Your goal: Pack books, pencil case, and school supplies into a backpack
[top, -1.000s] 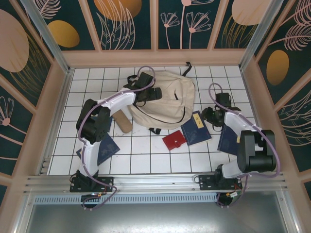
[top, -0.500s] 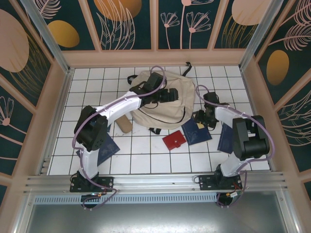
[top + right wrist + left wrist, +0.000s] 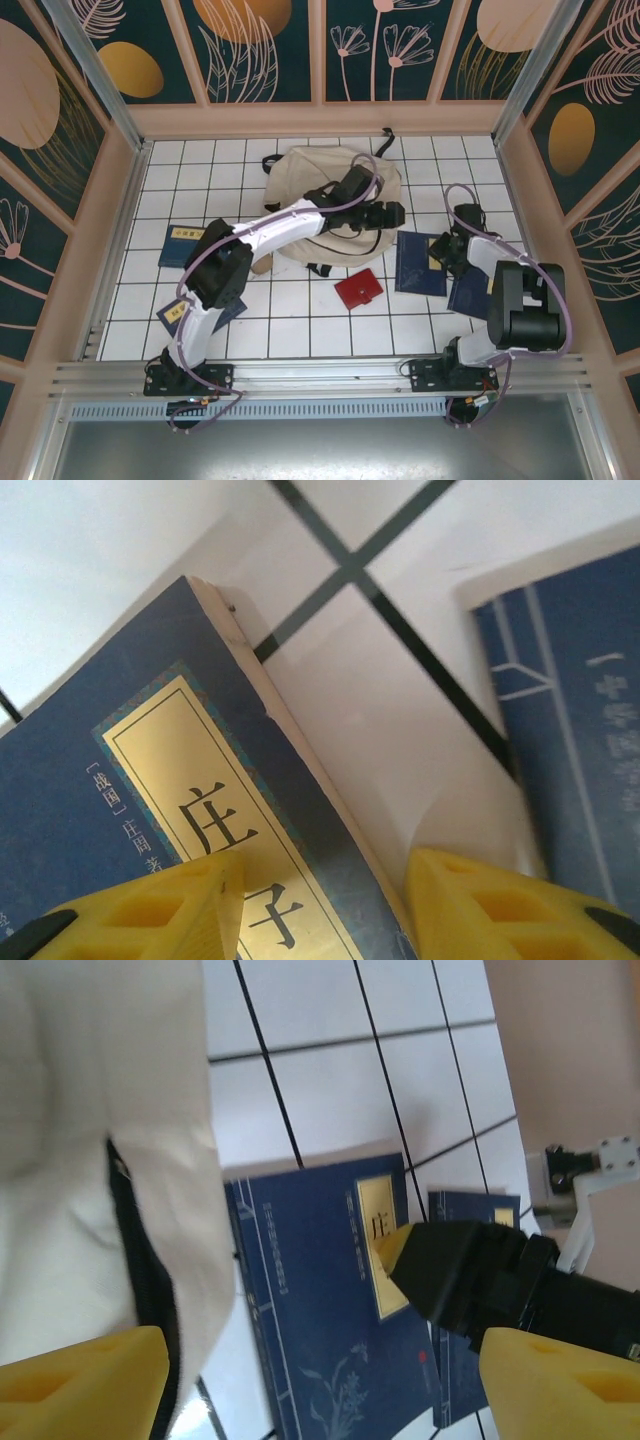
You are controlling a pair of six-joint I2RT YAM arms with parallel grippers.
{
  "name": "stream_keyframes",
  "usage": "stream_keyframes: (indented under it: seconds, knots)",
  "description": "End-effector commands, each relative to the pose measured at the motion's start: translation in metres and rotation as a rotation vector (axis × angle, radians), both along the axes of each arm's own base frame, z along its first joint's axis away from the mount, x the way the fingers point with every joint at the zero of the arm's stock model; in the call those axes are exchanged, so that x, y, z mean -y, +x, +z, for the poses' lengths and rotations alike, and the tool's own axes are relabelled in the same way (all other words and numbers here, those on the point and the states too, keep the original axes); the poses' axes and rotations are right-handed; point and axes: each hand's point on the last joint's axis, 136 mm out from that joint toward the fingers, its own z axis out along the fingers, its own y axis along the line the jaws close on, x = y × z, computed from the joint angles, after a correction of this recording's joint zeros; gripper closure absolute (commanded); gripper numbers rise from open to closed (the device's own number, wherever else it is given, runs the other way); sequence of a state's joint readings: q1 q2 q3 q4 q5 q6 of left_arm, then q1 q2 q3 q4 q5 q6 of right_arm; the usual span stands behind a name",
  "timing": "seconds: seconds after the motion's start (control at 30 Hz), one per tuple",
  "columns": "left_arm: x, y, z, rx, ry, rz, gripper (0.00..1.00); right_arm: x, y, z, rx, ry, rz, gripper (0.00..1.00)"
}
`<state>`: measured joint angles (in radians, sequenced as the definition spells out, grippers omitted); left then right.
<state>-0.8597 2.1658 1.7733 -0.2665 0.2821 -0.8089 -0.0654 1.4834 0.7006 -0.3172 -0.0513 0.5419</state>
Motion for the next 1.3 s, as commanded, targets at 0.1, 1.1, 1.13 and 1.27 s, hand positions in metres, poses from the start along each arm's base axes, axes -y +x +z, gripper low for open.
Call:
stream_keyframes:
  seconds: [0.1, 1.1, 1.13, 1.27]
  knots:
    - [0.026, -0.02, -0.024, -0.098, 0.016, -0.081, 0.29, 0.029, -0.041, -0.016, -0.105, -0.04, -0.144, 0.55]
    - [0.028, -0.029, -0.127, -0.328, 0.102, -0.053, 0.46, -0.039, -0.021, -0.014, 0.001, 0.343, 0.018, 0.68]
    - [0.033, -0.031, -0.123, -0.336, 0.067, -0.078, 0.46, -0.041, -0.02, -0.014, 0.006, 0.358, 0.024, 0.69]
    - [0.048, -0.036, -0.102, -0.323, -0.021, -0.161, 0.46, -0.054, -0.013, -0.006, 0.047, 0.425, 0.07, 0.7]
